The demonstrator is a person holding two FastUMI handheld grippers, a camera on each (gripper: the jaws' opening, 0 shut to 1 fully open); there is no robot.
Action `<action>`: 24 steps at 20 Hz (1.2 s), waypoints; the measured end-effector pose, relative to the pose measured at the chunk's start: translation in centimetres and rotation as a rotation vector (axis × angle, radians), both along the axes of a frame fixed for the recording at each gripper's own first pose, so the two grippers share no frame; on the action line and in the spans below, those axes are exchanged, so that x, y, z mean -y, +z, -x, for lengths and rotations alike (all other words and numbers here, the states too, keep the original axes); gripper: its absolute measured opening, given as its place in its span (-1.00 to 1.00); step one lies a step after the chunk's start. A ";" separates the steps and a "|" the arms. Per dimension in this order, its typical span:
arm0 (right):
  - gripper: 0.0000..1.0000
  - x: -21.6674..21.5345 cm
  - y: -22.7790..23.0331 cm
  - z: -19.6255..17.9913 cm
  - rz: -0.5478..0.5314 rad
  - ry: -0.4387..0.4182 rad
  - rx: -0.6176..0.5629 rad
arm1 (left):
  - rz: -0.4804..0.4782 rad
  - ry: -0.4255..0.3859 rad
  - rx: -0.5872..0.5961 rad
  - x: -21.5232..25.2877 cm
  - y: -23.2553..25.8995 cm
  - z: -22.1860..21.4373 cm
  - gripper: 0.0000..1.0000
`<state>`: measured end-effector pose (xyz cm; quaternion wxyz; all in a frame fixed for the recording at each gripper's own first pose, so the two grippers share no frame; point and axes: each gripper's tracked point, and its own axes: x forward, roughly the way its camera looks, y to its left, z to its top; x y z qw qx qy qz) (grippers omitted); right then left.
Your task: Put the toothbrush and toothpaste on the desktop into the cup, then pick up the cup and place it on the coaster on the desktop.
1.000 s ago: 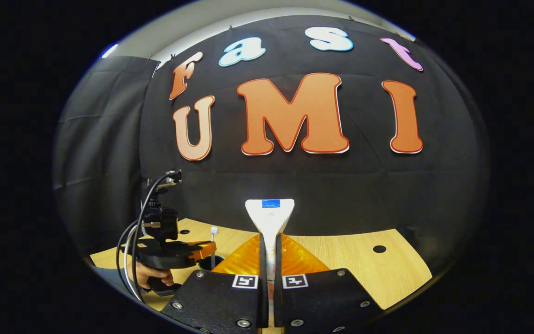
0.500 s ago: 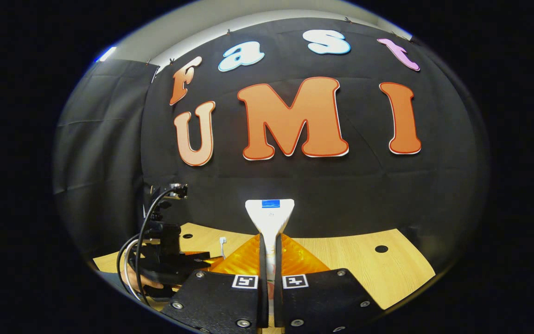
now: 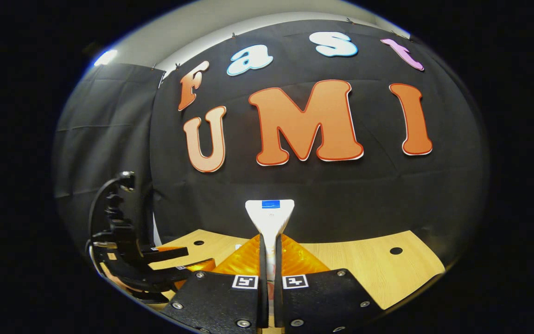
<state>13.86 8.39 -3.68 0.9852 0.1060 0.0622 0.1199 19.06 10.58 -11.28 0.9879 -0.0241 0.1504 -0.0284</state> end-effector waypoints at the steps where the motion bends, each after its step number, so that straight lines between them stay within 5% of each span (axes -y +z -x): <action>1: -0.91 -0.5 0.1 -0.2 -0.005 0.008 0.009 | -0.004 0.000 0.019 -0.4 0.6 0.6 1.00; 14: -0.90 -8.4 0.6 -4.2 -0.060 0.108 0.098 | -0.007 0.042 0.245 -4.2 8.1 7.5 1.00; 24: -0.91 -14.3 -3.7 -8.2 -0.058 0.179 0.085 | -0.020 0.095 0.262 -7.0 7.4 10.2 1.00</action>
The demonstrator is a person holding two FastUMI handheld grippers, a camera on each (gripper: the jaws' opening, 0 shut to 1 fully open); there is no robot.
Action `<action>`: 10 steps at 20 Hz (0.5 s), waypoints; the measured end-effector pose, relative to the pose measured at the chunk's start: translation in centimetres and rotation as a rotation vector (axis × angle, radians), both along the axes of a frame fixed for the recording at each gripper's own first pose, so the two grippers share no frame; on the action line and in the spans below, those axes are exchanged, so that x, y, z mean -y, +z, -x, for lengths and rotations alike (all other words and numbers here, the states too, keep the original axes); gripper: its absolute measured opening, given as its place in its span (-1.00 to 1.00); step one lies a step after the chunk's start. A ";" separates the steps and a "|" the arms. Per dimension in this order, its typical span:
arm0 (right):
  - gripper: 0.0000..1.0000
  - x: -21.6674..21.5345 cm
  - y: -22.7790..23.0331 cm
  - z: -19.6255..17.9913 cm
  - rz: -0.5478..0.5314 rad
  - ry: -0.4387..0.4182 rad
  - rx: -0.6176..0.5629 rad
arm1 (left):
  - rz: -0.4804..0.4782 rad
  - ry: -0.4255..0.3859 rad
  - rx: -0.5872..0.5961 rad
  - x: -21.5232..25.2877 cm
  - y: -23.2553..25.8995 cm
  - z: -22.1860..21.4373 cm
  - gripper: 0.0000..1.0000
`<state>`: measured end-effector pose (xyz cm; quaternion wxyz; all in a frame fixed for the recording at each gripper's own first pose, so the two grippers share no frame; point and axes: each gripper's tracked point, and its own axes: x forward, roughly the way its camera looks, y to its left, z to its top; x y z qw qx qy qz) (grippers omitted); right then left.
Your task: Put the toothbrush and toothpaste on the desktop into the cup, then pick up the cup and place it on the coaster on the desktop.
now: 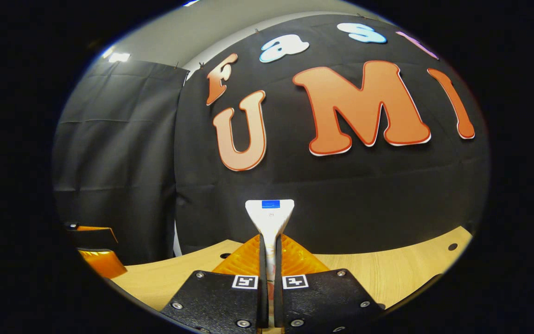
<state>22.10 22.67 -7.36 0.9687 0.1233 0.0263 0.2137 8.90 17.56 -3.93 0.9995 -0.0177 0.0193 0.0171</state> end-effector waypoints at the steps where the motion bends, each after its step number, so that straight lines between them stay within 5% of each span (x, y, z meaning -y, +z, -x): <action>1: -0.90 -0.3 -0.7 -0.3 -0.002 0.004 -0.007 | -0.003 0.001 0.001 0.0 0.0 0.0 1.00; 10: -0.89 -2.2 -5.8 -2.2 0.010 0.035 -0.067 | -0.004 0.018 -0.049 -0.4 -2.8 -0.2 1.00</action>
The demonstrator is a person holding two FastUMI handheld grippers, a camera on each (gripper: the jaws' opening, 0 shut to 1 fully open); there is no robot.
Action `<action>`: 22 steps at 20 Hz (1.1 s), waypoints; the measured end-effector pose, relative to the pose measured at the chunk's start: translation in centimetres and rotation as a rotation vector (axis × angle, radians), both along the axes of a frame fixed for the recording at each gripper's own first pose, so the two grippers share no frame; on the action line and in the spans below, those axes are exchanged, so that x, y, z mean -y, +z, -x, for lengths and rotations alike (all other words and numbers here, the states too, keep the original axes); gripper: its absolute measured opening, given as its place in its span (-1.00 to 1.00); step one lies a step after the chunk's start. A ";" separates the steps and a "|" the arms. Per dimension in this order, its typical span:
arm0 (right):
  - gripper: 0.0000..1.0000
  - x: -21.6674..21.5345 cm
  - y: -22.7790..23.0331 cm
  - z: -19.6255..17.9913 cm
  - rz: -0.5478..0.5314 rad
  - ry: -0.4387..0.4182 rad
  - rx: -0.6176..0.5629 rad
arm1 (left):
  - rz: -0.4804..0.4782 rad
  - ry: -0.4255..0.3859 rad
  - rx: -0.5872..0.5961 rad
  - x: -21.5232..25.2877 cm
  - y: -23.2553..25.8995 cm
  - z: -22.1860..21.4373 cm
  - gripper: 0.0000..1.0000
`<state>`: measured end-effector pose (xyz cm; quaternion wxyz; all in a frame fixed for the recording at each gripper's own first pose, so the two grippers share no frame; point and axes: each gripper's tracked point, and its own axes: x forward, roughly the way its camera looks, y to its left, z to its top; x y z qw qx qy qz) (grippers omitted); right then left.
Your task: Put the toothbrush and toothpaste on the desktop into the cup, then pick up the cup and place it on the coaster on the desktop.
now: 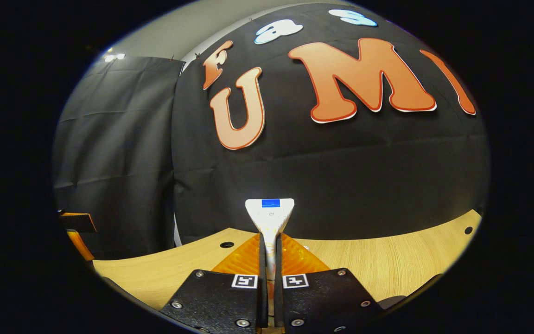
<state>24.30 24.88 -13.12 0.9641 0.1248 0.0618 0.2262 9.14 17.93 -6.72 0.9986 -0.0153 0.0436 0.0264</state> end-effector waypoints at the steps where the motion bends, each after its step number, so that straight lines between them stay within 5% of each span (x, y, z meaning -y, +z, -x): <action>1: -0.89 0.0 -0.4 -0.1 0.007 0.002 -0.006 | 0.007 0.000 -0.006 0.1 -0.2 0.1 1.00; 11: -0.75 0.8 -2.3 2.0 0.112 0.018 -0.069 | 0.075 -0.035 -0.091 1.9 -2.5 0.1 1.00; 15: -0.54 1.6 -2.6 3.2 0.150 0.031 -0.104 | 0.096 -0.042 -0.125 2.6 -3.3 0.0 0.95; 22: -0.29 5.0 2.3 4.7 0.151 -0.004 -0.015 | 0.127 -0.053 -0.208 3.7 -5.0 -0.9 0.95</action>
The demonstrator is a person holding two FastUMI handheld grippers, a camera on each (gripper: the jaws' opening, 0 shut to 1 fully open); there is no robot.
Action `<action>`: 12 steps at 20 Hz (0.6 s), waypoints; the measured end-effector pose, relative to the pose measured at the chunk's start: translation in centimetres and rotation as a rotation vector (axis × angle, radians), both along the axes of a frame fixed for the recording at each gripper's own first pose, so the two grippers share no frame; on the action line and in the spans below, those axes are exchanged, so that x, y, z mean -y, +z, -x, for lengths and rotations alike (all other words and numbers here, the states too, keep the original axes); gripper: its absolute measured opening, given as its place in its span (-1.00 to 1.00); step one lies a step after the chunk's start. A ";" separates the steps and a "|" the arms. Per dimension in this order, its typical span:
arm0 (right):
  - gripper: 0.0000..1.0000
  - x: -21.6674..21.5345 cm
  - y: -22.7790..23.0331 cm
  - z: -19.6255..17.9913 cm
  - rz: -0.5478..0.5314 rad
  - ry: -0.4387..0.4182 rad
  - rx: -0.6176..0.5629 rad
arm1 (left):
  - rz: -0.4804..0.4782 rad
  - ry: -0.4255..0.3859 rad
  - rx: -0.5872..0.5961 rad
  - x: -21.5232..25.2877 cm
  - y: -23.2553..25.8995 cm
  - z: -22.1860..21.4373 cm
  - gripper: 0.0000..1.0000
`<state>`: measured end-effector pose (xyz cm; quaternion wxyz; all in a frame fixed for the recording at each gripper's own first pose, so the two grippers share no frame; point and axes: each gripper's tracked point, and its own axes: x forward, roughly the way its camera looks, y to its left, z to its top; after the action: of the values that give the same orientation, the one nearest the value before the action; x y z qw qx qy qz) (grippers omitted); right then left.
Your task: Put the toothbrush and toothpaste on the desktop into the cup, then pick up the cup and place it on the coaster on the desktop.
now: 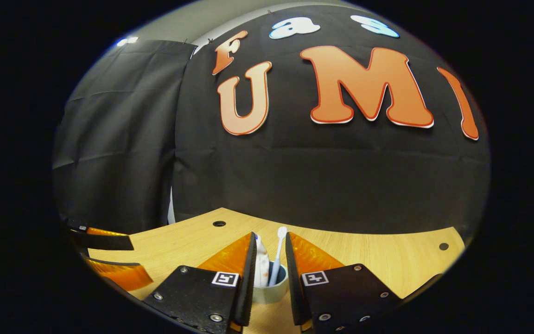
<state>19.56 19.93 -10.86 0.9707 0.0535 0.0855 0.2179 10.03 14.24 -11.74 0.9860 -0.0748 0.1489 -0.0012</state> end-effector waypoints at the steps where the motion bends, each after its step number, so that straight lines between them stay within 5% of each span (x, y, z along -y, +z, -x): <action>1: -0.24 0.7 0.8 0.3 0.003 -0.009 0.012 | 0.008 -0.001 -0.011 0.0 -0.2 -0.3 0.95; 6: 0.43 4.0 3.9 2.9 0.019 -0.037 0.020 | 0.047 -0.038 -0.052 0.7 -0.4 -2.1 0.95; 12: 0.72 8.6 10.4 6.2 0.020 -0.082 0.110 | 0.009 -0.118 -0.123 3.3 0.2 -4.4 0.95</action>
<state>13.37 11.35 -0.51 0.9826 0.0351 0.0321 0.1797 14.39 10.97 -11.53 0.9729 -0.0703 0.2131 -0.0552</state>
